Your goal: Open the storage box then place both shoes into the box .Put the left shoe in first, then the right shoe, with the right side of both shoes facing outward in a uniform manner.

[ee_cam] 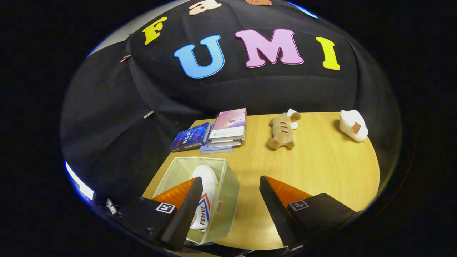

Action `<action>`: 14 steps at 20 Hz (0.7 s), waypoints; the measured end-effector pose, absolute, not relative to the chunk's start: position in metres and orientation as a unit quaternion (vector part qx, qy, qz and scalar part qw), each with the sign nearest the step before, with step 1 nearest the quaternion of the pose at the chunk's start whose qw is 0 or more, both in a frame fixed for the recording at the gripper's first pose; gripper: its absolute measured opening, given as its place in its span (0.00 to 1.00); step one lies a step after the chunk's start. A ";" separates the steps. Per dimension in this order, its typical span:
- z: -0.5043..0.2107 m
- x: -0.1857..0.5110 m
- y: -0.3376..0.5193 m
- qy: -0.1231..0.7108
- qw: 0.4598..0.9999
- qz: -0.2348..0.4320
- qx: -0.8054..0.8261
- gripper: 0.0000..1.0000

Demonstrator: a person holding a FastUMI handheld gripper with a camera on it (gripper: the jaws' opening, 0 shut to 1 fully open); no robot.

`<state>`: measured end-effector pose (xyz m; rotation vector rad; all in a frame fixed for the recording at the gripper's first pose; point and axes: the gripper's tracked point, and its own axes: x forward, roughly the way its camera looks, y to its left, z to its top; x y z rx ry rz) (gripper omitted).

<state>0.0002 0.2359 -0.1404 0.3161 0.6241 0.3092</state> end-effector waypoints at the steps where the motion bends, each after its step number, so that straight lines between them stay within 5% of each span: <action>1: -0.136 -0.006 0.220 0.298 0.932 0.150 0.146 0.99; 14: -0.110 -0.011 0.091 0.219 0.963 0.135 0.078 0.99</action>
